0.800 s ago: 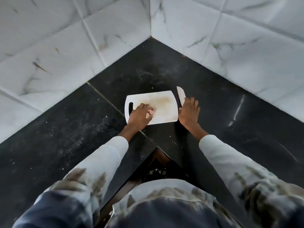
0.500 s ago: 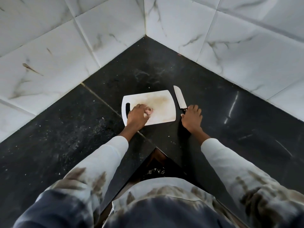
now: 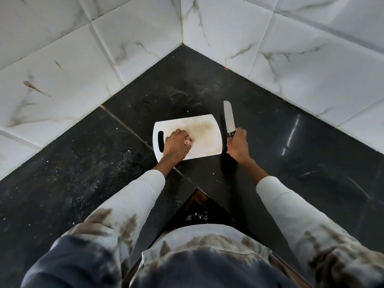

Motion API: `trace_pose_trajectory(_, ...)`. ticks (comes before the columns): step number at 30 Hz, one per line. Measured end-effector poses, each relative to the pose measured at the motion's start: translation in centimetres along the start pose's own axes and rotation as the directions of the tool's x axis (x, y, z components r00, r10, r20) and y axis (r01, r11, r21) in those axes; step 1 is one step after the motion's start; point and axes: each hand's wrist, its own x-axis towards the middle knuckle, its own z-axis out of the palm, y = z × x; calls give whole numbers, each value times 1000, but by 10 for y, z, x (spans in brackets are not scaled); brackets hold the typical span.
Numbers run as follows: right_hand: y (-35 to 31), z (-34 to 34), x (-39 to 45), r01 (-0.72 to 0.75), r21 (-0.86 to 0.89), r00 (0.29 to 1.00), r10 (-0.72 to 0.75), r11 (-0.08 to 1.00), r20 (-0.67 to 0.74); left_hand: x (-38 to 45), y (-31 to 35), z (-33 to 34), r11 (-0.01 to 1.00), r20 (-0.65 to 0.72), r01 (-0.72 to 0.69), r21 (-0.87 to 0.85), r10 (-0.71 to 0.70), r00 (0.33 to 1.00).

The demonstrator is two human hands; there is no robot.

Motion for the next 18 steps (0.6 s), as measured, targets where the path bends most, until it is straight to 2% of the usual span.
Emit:
trace_pose_trajectory(2, -6, 0, -4, 38, 44, 999, -37, 998, -32, 2, 1, 1, 1000, 5, -6, -19, 7, 1000)
trace_pose_trajectory(5, -15, 2, -18, 95, 59, 995, -96, 994, 17, 4, 4, 5, 998, 3, -12, -67, 12, 1000)
trace_pose_trajectory(8, -20, 11, -33, 104, 38, 991, -107, 994, 79, 5, 7, 8, 991, 15, -20, -133, 22, 1000)
trace_pose_trajectory(11, -20, 25, -42, 120, -8, 989, -119, 993, 82, 7, 6, 10, 980, 41, -35, -194, 44, 998)
trace_pose_trajectory(18, -26, 37, -60, 112, 49, 988, -117, 992, 104, 10, -7, 8, 950, 35, -22, -312, 35, 999)
